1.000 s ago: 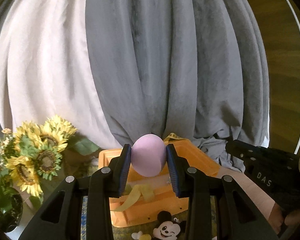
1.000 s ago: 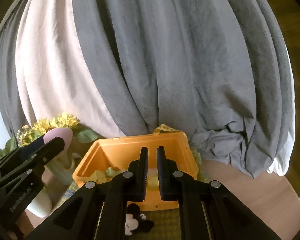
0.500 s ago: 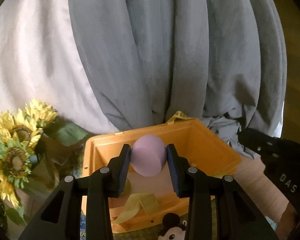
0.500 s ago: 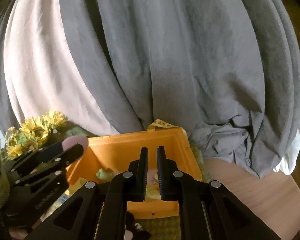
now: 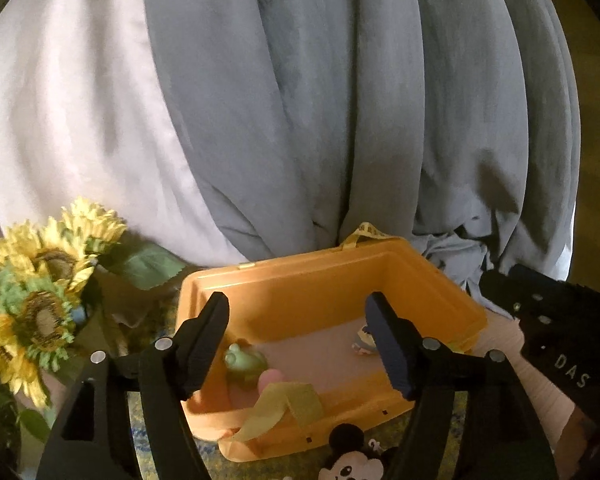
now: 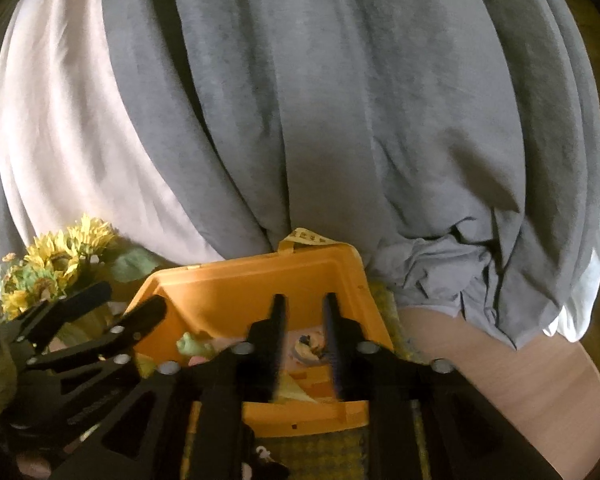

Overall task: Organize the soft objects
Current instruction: 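Open both tools to release the sponge and tissue pack into the crate, then move both open tools back toward the lilac sock and tissue pack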

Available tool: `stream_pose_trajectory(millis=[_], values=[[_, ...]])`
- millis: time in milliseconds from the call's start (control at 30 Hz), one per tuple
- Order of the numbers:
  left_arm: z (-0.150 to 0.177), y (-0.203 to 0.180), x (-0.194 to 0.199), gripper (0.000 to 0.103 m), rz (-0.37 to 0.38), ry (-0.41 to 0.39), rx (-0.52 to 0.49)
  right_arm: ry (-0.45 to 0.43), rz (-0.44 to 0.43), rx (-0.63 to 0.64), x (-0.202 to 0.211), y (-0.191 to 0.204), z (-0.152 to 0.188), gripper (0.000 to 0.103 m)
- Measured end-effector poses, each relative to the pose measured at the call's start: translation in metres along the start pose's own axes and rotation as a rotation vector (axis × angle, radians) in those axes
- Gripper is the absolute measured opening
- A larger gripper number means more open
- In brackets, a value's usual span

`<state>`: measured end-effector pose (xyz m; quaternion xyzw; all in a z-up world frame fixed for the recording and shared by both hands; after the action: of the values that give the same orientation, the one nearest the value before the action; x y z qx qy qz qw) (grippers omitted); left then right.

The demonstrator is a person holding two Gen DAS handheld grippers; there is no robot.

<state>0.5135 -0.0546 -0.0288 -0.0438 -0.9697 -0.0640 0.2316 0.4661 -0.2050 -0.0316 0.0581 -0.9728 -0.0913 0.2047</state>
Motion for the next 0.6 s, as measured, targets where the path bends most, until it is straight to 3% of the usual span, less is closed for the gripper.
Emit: stream_pose_trajectory(millis=[267, 600], values=[[0.004, 0.004, 0.050, 0.077, -0.029, -0.047, 0.016, -0.028, 0.040, 0.022, 0.033, -0.003, 0.006, 0.058], [0.016, -0.001, 0.106, 0.080, -0.024, -0.092, 0.022, -0.107, 0.109, 0.067, 0.089, -0.005, 0.011, 0.073]])
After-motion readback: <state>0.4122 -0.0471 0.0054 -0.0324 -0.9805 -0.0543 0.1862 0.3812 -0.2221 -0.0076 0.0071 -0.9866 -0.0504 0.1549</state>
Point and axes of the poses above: each gripper's, at about its wrist camera, not at the fingertips, and x roughly against the way its jaws point, y to its left, z to its underside, the point moved 3 cm from there along -x, roughly the way its jaws point, and after that the axes turned 10 degrees about -z, right-handed, at the moved point
